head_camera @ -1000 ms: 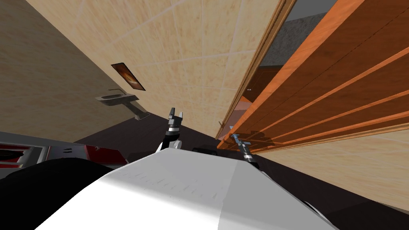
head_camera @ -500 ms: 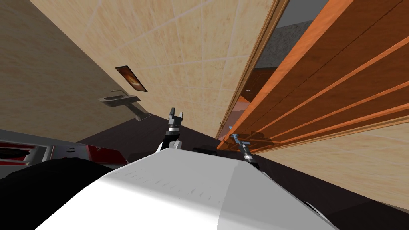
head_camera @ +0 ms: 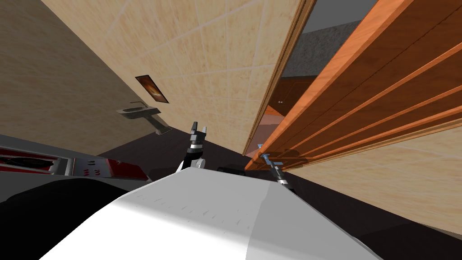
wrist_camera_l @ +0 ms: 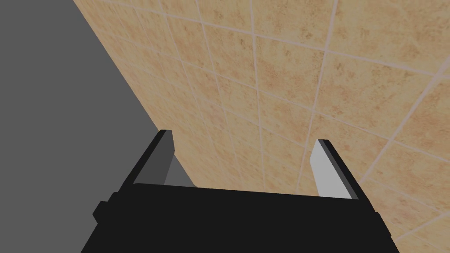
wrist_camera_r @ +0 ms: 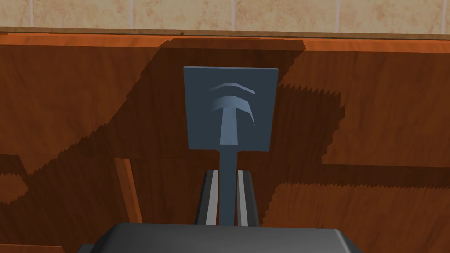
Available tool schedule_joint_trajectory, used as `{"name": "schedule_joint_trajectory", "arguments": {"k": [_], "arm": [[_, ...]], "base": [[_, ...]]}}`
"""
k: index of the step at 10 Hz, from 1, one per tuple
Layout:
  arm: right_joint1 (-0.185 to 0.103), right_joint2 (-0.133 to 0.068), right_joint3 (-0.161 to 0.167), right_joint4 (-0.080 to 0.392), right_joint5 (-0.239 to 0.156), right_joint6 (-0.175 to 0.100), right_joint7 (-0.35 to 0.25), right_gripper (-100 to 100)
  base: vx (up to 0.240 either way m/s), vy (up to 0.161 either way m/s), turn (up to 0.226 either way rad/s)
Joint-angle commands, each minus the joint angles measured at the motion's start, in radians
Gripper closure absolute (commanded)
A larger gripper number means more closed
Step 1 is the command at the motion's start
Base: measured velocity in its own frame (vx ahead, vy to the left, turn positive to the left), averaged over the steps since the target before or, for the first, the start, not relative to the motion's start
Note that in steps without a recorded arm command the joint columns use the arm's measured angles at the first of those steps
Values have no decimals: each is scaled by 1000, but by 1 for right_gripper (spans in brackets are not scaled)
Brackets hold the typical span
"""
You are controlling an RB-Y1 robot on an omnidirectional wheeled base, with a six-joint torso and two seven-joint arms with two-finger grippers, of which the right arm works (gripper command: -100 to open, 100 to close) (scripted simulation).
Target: Pull the door open
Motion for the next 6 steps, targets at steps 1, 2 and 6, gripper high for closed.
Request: {"name": "schedule_joint_trajectory", "arguments": {"k": [1,2,6], "arm": [[8,-2,15,7,12,-28,-7,100],[16,-5,20,7,17,-43,-9,100],[48,-18,43,8,38,-103,-19,100]], "base": [[-103,-61,3],[-93,-68,27],[-77,-72,22]]}}
